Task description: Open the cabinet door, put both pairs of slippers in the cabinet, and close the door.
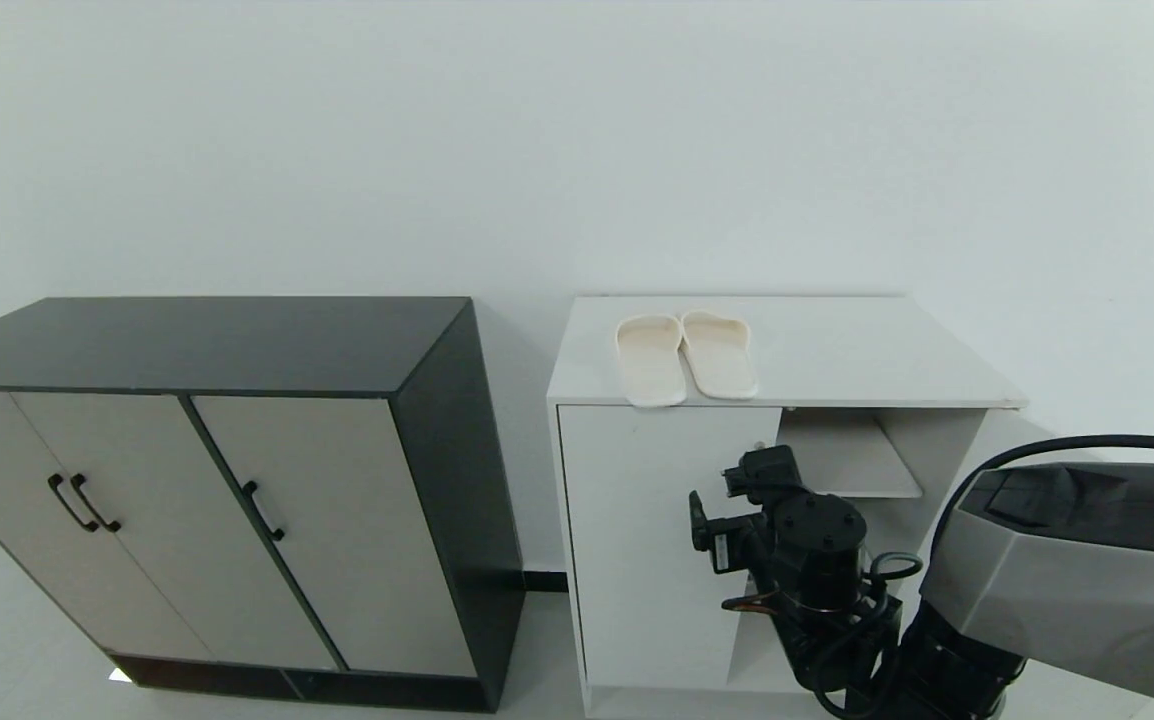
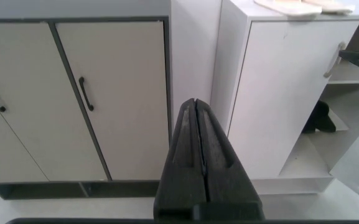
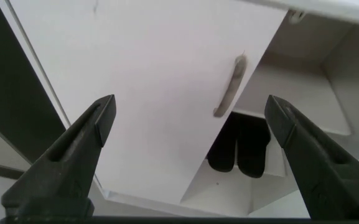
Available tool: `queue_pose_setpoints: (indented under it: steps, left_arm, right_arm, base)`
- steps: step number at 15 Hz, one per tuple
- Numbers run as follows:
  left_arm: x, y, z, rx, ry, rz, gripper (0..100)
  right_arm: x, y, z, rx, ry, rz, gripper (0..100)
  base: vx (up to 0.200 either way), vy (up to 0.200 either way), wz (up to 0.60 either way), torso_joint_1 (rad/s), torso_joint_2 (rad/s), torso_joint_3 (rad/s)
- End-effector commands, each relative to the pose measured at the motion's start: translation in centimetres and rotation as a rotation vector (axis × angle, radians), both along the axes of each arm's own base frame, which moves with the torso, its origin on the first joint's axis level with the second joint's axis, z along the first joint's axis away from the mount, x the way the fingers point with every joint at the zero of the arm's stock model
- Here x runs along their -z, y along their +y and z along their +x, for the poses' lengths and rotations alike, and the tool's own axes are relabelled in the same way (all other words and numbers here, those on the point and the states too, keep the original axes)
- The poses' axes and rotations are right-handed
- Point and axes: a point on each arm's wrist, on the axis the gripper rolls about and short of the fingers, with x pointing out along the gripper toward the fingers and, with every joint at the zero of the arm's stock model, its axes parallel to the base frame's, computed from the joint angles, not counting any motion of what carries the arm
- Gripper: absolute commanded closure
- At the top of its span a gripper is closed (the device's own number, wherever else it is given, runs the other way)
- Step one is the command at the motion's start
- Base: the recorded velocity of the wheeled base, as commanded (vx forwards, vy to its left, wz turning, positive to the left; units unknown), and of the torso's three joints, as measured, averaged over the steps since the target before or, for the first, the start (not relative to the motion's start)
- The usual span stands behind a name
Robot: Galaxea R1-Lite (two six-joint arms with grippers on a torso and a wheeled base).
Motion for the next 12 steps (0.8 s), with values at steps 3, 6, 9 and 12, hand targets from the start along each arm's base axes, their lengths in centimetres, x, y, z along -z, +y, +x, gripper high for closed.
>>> queue_pose_setpoints:
  steps: [3,6,9,12]
  left_arm:
    - [0.0,0.0,0.0,0.001,0.001,0.000,100]
    - [0.0,0.0,0.0,0.001,0.001,0.000,100]
    - [0.0,0.0,0.0,-0.001,0.001,0.001,100]
    - [0.0,0.0,0.0,0.003,0.001,0.006,100]
  right_arm:
    - [0.0,0.0,0.0,-0.002,-0.001,0.000,0]
    - [-0.2,0.0,0.0,-0.005,-0.027,0.000,0]
    - [-0.8,0.5,-0.2,-0.022,-0.067,-0.006,0]
    - [-4.3,1.4,-0.3,-0.038,-0.012,0.005,0]
  base:
    - [0.000,0.000,0.00,0.269,-0.61,-0.338]
    - [0.000,0.000,0.00,0.105,-0.26,-0.134]
    - [0.000,0.000,0.00,0.000,0.00,0.000]
    - [0.000,0.000,0.00,0.000,0.00,0.000]
